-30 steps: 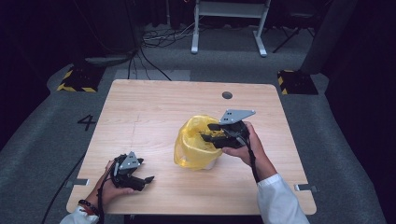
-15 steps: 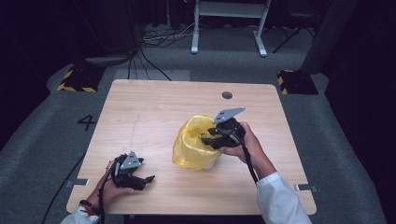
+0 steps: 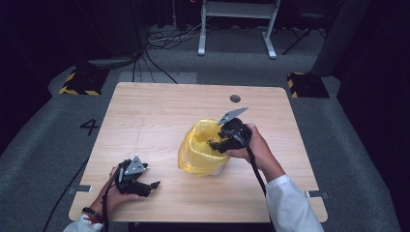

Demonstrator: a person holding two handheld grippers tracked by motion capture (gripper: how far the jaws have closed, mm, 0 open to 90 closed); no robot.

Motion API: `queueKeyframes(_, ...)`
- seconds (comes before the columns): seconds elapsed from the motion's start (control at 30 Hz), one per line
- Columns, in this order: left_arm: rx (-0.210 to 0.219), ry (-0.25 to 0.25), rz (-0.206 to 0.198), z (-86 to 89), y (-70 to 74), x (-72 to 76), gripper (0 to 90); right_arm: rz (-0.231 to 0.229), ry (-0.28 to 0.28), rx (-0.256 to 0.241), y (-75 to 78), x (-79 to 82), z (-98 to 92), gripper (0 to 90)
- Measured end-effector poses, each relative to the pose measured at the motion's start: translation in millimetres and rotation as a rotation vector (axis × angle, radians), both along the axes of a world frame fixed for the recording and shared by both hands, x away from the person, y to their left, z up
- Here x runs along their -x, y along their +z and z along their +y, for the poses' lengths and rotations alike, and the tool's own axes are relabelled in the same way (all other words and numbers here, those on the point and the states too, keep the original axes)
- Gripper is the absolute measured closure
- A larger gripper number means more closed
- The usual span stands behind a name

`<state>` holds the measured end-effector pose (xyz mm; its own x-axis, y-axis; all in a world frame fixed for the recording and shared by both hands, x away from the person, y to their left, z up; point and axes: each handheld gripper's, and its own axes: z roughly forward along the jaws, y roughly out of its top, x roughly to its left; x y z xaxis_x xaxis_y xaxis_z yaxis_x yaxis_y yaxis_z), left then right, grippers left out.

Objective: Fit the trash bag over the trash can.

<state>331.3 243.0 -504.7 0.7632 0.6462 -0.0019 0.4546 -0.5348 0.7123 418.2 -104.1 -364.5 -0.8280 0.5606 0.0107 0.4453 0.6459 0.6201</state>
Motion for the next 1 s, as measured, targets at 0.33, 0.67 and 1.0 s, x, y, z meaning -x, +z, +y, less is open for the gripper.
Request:
queueKeyframes(0.33, 0.003, 0.005, 0.004, 0.1, -0.2, -0.1, 16.1, 0.023, -0.001, 0.049, -0.4, -1.9, 9.6, 31.7)
queueKeyframes(0.67, 0.002, 0.011, 0.002, 0.5, -0.2, -0.1, 16.2, 0.029, 0.001, 0.089, -0.1, -4.1, 12.8, 31.4)
queueKeyframes(1.0, 0.002, -0.002, 0.003, 0.8, -0.1, -0.2, 16.1, 0.052, 0.01, 0.137, -0.3, -8.8, 15.6, 31.7)
